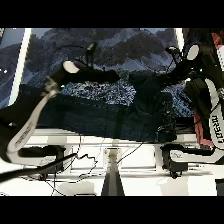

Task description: Fold the clothes and pants, and hang the long-sleeved shirts on hangers.

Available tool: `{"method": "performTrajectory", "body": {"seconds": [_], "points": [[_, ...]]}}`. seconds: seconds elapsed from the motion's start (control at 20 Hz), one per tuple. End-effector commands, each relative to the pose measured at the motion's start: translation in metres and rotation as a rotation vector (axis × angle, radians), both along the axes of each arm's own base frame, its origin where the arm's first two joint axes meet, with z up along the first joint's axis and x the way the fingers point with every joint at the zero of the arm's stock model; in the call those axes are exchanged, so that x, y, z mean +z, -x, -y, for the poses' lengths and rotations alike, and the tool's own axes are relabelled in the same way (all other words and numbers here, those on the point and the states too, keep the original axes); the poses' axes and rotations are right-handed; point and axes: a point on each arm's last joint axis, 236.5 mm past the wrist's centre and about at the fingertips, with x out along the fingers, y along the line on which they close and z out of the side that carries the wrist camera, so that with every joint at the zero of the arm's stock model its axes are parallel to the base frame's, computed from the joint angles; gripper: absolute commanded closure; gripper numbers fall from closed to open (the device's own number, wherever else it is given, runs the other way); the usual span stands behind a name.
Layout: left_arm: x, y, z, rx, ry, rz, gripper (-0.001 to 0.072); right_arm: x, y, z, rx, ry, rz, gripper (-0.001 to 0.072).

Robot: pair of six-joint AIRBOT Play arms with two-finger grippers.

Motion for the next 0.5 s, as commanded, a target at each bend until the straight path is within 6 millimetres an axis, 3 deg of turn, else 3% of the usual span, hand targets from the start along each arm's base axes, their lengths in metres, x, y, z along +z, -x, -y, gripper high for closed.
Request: {"method": "performTrajectory", "body": {"seconds": [0.0, 0.05, 0.1, 0.35, 0.4, 0.45], "points": [[-0.035, -0.012, 0.048, -0.037, 0.005, -0.025, 0.0061, 0.001, 0.0, -0.01, -0.018, -0.058, -0.001, 0.0455], [-0.042, -0.016, 0.056, -0.053, 0.002, -0.028, 0.0069, 0.001, 0.0, -0.011, -0.019, -0.061, -0.002, 0.0342], [-0.052, -0.019, 0.06, -0.078, -0.012, -0.034, 0.007, 0.001, 0.0, -0.011, -0.018, -0.06, -0.002, 0.0287], [-0.088, -0.018, 0.077, -0.223, -0.065, -0.086, 0.007, 0.002, 0.0, -0.01, -0.018, -0.06, -0.001, 0.0288], [-0.094, -0.024, 0.078, -0.211, -0.075, -0.097, 0.009, 0.002, 0.0, -0.011, -0.018, -0.06, -0.002, 0.0288], [-0.101, -0.03, 0.077, -0.197, -0.093, -0.104, 0.0168, 0.002, 0.001, -0.011, -0.018, -0.061, -0.006, 0.0288]]}}
